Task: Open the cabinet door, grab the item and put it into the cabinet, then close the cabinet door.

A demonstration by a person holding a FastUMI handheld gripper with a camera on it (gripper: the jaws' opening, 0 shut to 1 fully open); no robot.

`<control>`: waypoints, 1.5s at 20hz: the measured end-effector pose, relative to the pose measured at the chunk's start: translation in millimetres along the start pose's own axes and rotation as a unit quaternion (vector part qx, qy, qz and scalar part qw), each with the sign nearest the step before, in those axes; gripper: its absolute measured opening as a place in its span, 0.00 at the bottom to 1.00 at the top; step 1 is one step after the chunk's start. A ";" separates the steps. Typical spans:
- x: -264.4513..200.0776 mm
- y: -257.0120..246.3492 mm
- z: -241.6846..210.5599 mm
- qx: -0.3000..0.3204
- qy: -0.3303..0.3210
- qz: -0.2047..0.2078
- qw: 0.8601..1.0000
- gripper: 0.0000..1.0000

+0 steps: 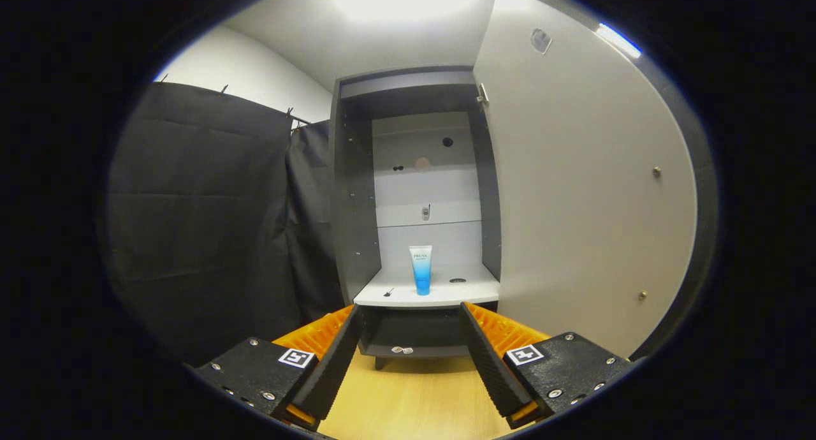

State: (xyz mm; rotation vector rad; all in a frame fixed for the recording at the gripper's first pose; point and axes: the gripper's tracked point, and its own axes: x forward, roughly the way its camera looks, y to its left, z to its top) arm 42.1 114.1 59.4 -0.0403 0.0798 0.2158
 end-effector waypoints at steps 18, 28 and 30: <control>-114.3 -119.9 38.0 -0.007 -0.036 -0.106 0.994 0.94; -146.2 -234.6 74.5 0.001 -0.064 -0.252 0.966 0.93; -141.8 -252.3 78.8 -0.003 -0.070 -0.274 0.959 0.94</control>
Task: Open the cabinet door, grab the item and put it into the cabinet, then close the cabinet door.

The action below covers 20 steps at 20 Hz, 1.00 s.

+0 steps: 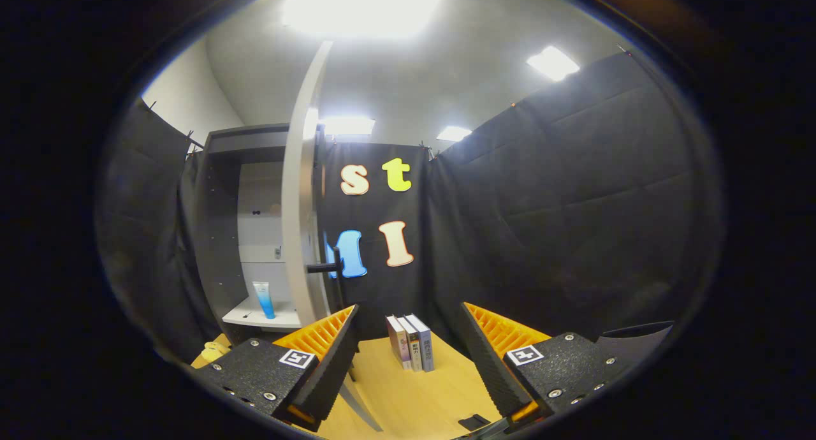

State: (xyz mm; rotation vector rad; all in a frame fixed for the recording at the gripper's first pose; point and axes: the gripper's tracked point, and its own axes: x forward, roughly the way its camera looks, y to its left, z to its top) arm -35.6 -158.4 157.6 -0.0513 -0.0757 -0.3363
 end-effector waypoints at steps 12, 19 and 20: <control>66.0 9.2 -38.8 -0.017 0.046 -0.052 0.997 0.87; 47.0 32.0 -41.5 -0.022 0.038 -0.049 0.998 0.86; 45.7 37.4 -41.3 -0.022 0.037 -0.044 0.998 0.87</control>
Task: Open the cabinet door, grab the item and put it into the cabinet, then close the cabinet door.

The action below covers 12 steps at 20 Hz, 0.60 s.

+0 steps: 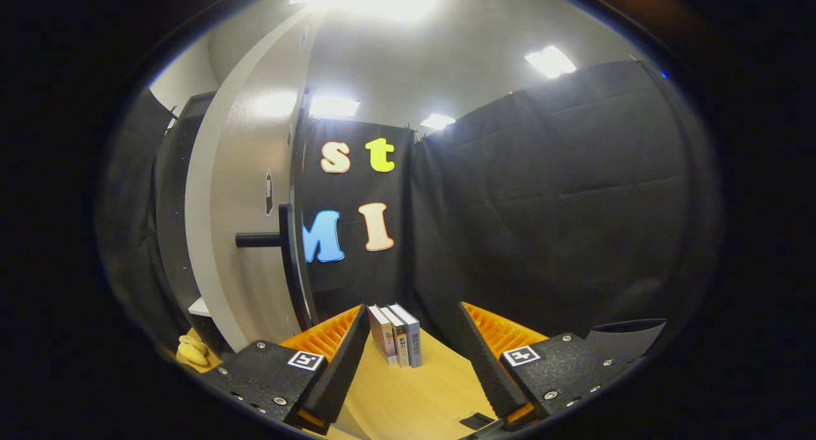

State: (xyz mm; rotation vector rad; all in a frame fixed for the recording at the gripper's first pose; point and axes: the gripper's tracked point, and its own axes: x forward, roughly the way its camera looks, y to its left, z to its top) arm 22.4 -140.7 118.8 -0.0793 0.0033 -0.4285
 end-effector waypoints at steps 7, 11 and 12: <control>-17.9 37.2 -0.4 -0.003 0.000 0.035 0.999 0.86; -24.3 59.0 -0.8 -0.004 0.000 0.055 0.998 0.86; -25.1 64.0 -2.1 -0.003 0.001 0.060 0.998 0.86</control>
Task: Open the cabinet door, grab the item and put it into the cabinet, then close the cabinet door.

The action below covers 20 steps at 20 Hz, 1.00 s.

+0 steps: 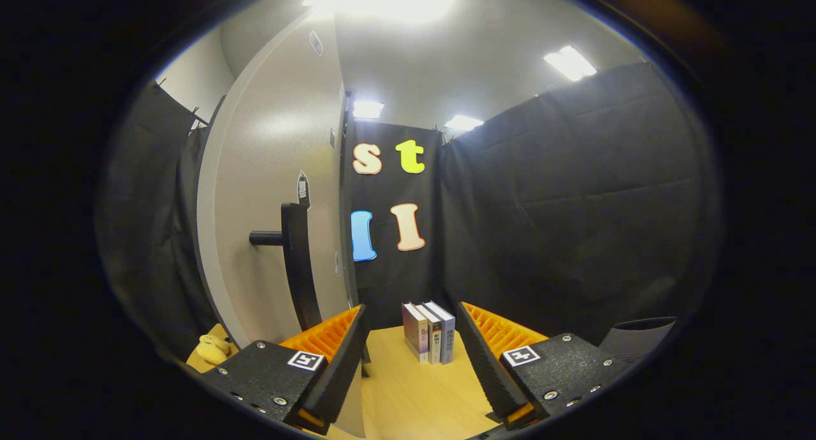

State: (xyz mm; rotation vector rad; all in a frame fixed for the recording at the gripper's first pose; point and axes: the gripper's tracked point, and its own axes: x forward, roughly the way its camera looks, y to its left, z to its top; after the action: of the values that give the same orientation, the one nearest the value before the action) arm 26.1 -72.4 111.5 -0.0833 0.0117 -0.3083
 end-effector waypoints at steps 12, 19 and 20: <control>1.1 72.5 -5.7 0.005 0.004 0.082 0.997 0.86; 8.7 111.0 -10.0 0.022 0.012 0.126 0.992 0.87; 9.1 117.1 -9.7 0.022 0.012 0.133 0.991 0.87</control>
State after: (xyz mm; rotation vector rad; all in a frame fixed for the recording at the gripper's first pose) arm 70.0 35.3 92.0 -0.0332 0.0398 -0.0428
